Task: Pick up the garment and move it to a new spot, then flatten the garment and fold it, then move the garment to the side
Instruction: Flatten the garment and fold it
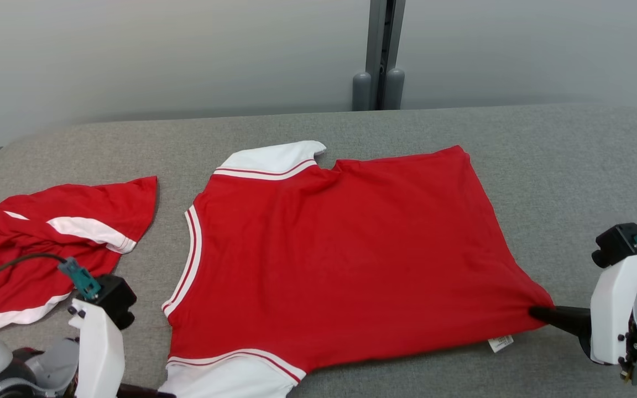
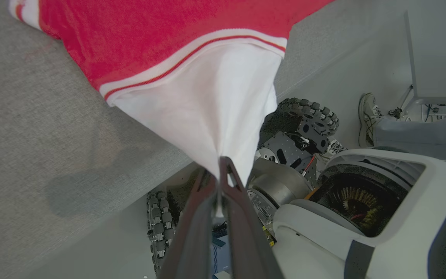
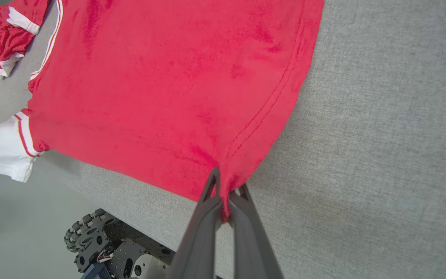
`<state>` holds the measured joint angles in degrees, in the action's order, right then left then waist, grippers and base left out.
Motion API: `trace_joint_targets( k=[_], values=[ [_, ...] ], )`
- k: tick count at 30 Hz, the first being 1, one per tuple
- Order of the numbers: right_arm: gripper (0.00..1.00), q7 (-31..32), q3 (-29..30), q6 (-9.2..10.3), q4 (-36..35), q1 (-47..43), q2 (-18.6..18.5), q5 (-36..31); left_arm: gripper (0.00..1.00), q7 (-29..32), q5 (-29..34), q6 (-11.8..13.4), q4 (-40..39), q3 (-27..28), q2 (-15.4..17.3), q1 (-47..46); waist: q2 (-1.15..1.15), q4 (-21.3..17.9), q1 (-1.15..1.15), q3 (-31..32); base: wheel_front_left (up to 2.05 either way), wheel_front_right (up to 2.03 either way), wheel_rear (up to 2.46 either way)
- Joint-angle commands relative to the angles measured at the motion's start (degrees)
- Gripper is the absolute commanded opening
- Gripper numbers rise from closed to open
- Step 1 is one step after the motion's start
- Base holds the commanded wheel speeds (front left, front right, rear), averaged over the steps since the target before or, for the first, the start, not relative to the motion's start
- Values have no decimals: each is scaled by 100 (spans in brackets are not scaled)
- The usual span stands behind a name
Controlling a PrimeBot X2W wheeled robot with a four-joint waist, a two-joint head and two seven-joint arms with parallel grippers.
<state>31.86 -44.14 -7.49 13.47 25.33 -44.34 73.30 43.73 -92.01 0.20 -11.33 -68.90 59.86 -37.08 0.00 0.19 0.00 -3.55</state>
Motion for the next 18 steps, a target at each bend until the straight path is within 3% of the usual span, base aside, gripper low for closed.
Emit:
trace_joint_targets(
  k=[1, 18],
  values=[
    [0, 42, 63, -1, 6, 30, 54, -50, 0, 24, -33, -8, 59, 49, -35, -99, 0, -24, 0, -48, 0, 0, 0],
    [0, 567, 1334, -1, 726, 652, 1002, -672, 0, 324, 35, -144, 1926, 534, -839, -1273, 0, -145, 0, -876, 0, 0, 0]
  ],
)
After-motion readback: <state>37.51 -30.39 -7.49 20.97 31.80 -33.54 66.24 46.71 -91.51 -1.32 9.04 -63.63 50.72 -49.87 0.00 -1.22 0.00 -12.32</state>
